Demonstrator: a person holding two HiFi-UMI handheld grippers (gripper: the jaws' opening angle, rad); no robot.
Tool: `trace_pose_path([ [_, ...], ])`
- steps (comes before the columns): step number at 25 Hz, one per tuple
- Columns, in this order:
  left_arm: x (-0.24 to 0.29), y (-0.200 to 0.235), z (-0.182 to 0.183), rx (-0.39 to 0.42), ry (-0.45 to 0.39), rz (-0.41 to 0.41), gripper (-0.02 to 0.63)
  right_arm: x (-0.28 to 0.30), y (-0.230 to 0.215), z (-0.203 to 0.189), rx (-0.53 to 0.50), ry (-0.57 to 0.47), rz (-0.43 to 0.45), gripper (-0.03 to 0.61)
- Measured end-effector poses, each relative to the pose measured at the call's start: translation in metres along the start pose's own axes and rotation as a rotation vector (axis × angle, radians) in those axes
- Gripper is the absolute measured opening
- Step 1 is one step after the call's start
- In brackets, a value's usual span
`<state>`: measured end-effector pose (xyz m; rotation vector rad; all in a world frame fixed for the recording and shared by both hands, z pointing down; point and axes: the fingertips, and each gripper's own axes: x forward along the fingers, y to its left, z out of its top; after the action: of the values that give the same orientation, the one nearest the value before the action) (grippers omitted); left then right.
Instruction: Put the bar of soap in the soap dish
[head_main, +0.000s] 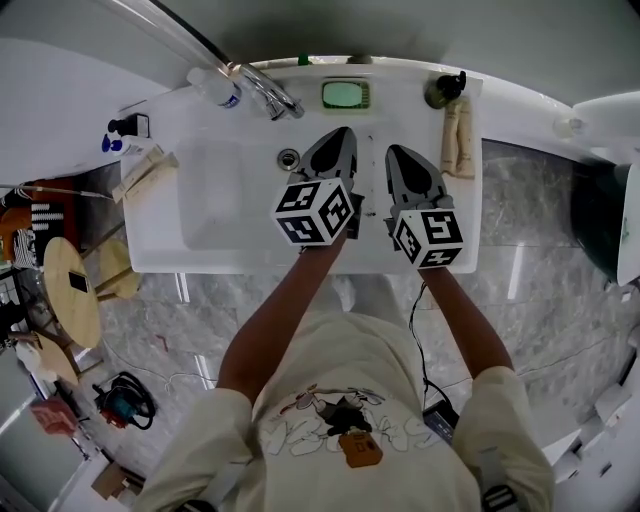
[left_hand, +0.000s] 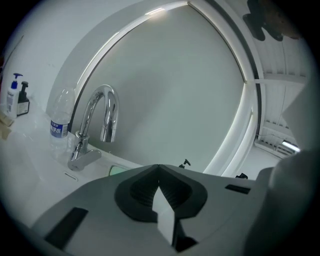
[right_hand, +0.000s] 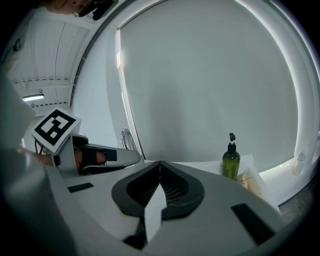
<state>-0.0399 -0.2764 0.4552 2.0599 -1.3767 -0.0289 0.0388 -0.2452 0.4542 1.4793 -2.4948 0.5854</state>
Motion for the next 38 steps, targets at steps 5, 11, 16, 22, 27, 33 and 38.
trace_pose_path([
  [5, -0.013, -0.017, 0.003, 0.095, 0.008, -0.02, 0.009, -0.008, 0.005, 0.01, -0.009, -0.018, 0.016, 0.007],
  [11, -0.028, -0.031, 0.008, 0.161, 0.016, -0.054, 0.009, -0.013, 0.013, 0.02, -0.015, -0.026, 0.043, 0.006],
  [16, -0.047, -0.04, 0.005, 0.195, 0.02, -0.064, 0.009, -0.034, 0.017, 0.03, -0.014, -0.046, 0.056, 0.006],
  [22, -0.08, -0.043, 0.002, 0.168, 0.033, -0.09, 0.009, -0.057, 0.026, 0.026, 0.016, -0.019, 0.078, 0.006],
  [27, -0.1, -0.046, 0.014, 0.151, 0.008, -0.103, 0.009, -0.076, 0.038, 0.027, -0.004, -0.008, 0.098, 0.006],
  [33, -0.121, -0.053, 0.021, 0.15, 0.005, -0.124, 0.009, -0.088, 0.059, 0.025, -0.007, 0.015, 0.134, 0.007],
  [38, -0.128, -0.055, 0.018, 0.135, 0.01, -0.15, 0.008, -0.094, 0.072, 0.028, -0.054, 0.024, 0.159, 0.006],
])
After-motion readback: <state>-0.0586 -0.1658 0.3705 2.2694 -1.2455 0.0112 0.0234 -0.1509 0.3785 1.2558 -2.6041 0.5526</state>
